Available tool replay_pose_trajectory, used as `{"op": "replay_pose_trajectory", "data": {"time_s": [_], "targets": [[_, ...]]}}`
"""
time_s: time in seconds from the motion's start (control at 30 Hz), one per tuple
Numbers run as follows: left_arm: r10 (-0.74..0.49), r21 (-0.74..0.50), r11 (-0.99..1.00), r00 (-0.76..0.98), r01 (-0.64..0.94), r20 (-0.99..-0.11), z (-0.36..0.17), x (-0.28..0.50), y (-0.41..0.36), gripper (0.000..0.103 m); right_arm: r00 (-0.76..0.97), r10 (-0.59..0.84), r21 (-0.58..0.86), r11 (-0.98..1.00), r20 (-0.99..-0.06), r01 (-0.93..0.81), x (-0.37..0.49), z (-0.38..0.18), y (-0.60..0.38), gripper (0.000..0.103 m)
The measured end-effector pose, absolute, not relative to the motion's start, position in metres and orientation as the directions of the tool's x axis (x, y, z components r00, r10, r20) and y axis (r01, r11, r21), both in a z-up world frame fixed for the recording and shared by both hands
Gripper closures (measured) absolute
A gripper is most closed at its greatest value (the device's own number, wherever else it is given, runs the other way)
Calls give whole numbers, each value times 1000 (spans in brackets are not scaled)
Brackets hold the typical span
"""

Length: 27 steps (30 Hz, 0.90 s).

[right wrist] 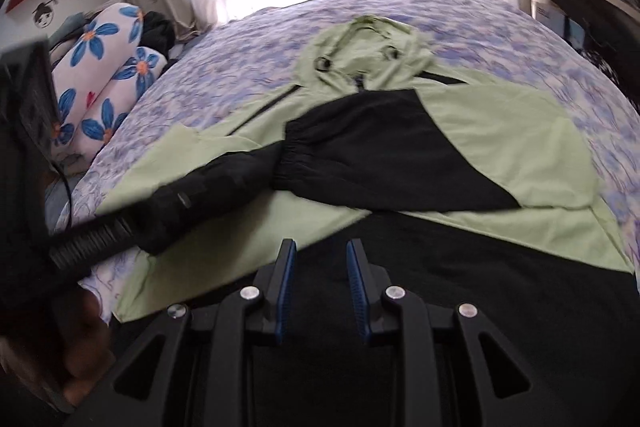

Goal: Fold large clothes
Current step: 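Fold the held sleeve across the body onto the first sleeve, release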

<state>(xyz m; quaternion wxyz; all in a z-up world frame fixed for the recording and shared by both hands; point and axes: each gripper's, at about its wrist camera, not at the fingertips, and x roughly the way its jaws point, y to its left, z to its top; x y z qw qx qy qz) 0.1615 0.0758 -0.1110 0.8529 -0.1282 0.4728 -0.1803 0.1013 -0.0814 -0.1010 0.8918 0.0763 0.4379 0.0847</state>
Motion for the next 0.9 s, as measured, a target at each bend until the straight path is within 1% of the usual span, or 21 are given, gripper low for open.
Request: {"op": "replay_pose_trajectory", "data": {"time_s": [0.03, 0.07, 0.17, 0.23, 0.37, 0.5, 0.73, 0.83, 0.9], "targets": [[-432, -394, 901, 469, 183, -770, -116, 159, 75, 49, 597, 218, 216, 973, -772, -77, 99, -103, -89, 77], [-434, -398, 900, 458, 180, -776, -118, 156, 74, 40, 595, 218, 220, 973, -774, -70, 97, -105, -96, 76], [-441, -412, 896, 454, 167, -774, -112, 147, 81, 30, 593, 241, 251, 966, -769, -67, 94, -108, -111, 67], [-445, -424, 893, 449, 153, -775, -112, 137, 90, 28, 597, 264, 274, 959, -758, -75, 93, -107, -114, 65], [-450, -443, 887, 458, 130, -767, -94, 105, 117, 27, 594, 321, 301, 944, -737, -137, 94, -102, -105, 58], [-403, -418, 904, 499, 88, -767, -81, 80, 140, 26, 585, 356, 277, 934, -728, -224, 93, -96, -80, 57], [-311, -377, 926, 541, -12, -781, -76, 47, 180, 26, 532, 398, 202, 899, -748, -389, 99, -92, -23, 57], [-303, -390, 919, 538, -52, -786, -83, 42, 192, 26, 504, 408, 159, 871, -761, -464, 101, -95, 4, 57], [-311, -406, 911, 530, -69, -789, -89, 41, 197, 26, 491, 397, 106, 849, -775, -518, 101, -100, 23, 57]]}}
